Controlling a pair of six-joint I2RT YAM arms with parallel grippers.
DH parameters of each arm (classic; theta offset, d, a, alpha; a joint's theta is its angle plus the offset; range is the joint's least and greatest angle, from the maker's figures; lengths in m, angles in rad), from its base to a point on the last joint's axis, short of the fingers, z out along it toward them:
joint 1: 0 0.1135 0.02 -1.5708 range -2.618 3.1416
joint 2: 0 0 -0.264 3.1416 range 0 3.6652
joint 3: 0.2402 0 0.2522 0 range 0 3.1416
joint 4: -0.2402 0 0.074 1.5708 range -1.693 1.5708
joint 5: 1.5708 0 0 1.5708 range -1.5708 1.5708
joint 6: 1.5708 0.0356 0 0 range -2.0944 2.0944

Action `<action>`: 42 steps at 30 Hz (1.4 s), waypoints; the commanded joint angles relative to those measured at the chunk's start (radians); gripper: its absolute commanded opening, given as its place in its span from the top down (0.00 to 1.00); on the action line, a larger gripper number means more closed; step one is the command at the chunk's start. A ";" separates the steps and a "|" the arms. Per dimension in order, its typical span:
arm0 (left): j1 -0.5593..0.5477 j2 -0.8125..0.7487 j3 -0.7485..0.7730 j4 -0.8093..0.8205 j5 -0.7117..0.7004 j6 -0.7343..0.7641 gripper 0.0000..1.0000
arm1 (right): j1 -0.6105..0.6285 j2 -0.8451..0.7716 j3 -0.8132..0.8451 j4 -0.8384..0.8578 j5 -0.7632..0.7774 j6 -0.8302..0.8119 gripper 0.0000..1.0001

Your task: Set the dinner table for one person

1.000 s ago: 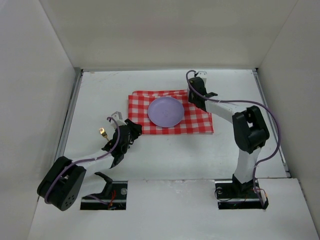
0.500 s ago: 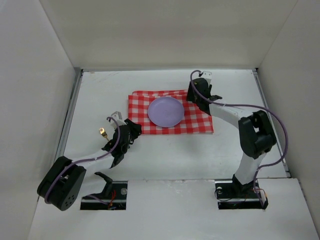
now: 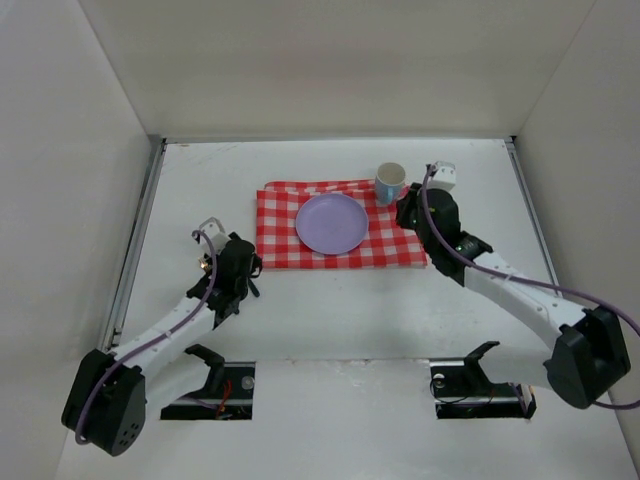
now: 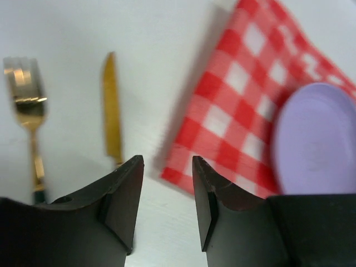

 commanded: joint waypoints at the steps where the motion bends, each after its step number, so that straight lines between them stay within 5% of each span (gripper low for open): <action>1: 0.024 -0.002 0.040 -0.276 -0.058 -0.018 0.62 | 0.047 -0.066 -0.080 0.064 -0.025 0.045 0.88; 8: 0.005 0.074 0.062 -0.325 -0.064 -0.047 0.63 | 0.077 -0.126 -0.219 0.184 -0.034 0.092 0.84; 26: -0.093 0.221 0.083 -0.294 -0.062 -0.102 0.72 | 0.037 -0.135 -0.237 0.210 -0.107 0.105 0.73; 33: -0.082 0.215 0.054 -0.281 -0.055 -0.102 0.86 | 0.037 -0.145 -0.243 0.212 -0.105 0.108 0.68; 42: -0.078 0.256 0.039 -0.253 -0.027 -0.121 0.80 | 0.028 -0.171 -0.257 0.219 -0.108 0.115 0.66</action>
